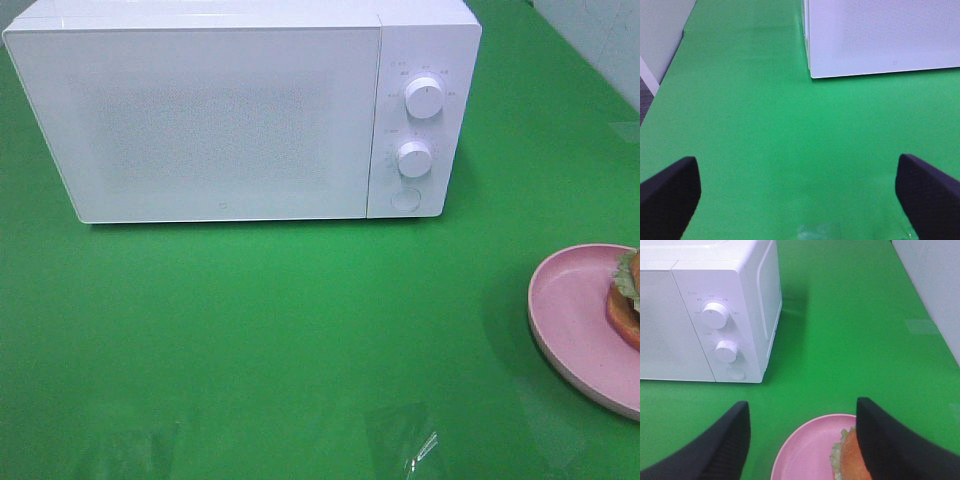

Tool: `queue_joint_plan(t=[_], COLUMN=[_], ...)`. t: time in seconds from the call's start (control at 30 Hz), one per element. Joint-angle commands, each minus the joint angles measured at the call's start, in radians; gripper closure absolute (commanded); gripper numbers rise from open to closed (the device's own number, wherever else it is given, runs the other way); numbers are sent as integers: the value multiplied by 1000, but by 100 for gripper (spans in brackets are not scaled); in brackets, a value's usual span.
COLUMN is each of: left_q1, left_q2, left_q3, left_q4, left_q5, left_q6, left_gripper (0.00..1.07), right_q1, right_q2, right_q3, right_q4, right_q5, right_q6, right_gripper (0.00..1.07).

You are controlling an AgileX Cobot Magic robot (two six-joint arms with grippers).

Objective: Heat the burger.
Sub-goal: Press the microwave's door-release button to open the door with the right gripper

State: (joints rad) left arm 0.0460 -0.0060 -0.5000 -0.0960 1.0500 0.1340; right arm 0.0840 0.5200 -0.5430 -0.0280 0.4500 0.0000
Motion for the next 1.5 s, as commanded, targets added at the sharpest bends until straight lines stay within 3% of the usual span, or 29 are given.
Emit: queue_joint_plan(t=[0.03, 0.43, 0.87, 1.03, 1.2, 1.43, 1.5], left_q1=[-1, -1, -1, -1, -1, -1, -1], left_q2=[-17, -17, -17, -17, -17, -17, -17], left_q3=[4, 4, 4, 4, 4, 4, 4], left_q4=[-2, -2, -2, -2, -2, -2, -2], left_q5=[-13, -13, -13, -13, -13, -13, -13], left_q6=[-3, -3, -3, -3, -3, -3, -3], left_gripper=[9, 9, 9, 9, 9, 9, 9], right_q1=[-3, -3, 0, 0, 0, 0, 65], right_q2=[44, 265, 433, 487, 529, 556, 588], right_q3=[-6, -6, -3, 75, 160, 195, 204], right_q4=[-5, -4, -4, 0, 133, 206, 246], right_q5=[-64, -392, -590, -876, -1101, -1133, -1160], right_q6=[0, 7, 40, 29, -42, -65, -143], right_gripper=[46, 46, 46, 46, 46, 46, 45])
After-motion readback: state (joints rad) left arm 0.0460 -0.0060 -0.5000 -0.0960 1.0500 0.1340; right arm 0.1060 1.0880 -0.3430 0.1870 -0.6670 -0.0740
